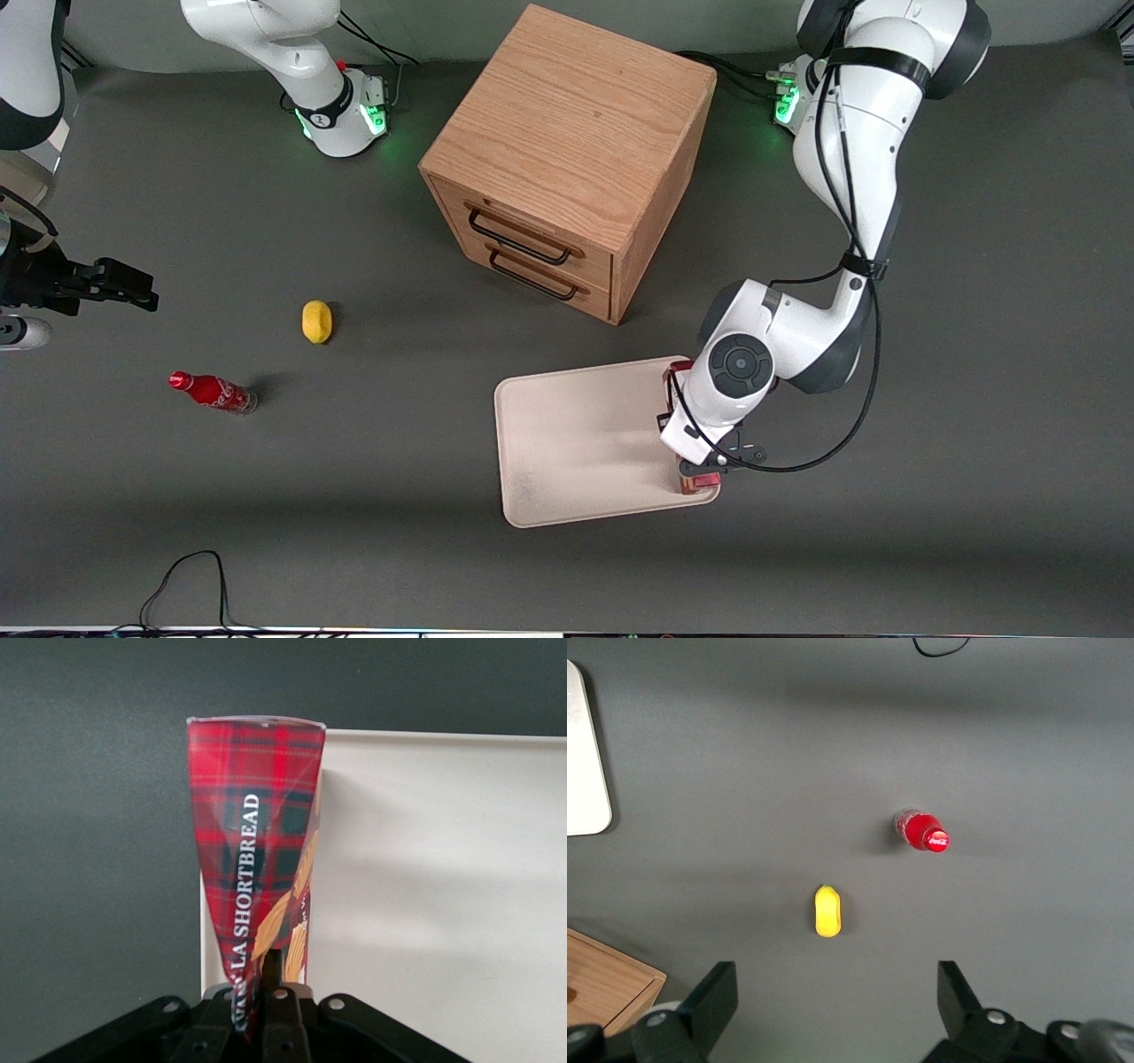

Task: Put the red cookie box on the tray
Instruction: 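Lower the box onto the tray and open the left gripper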

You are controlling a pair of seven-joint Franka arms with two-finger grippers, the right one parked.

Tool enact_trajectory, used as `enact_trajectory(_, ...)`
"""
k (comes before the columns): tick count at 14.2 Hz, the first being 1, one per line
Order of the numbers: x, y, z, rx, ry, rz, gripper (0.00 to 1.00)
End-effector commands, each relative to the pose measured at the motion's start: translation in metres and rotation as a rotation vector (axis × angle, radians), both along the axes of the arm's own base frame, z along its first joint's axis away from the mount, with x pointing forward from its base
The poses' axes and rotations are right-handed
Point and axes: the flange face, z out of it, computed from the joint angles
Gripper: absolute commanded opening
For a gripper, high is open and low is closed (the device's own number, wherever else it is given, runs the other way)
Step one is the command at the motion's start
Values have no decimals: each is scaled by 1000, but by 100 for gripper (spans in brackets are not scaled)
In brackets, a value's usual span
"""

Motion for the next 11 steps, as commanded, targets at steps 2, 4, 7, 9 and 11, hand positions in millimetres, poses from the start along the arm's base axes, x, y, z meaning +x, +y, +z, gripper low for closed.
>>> enact_trajectory(2, 0, 1, 4, 5, -15, 24, 100)
enact_trajectory(4, 0, 1, 6, 3, -16, 49, 100)
enact_trajectory(7, 0, 1, 8, 5, -19, 47, 100)
enact_trajectory(9, 0, 2, 9, 4, -17, 50, 100)
enact_trajectory(11, 2, 8, 12, 18, -13, 41, 100)
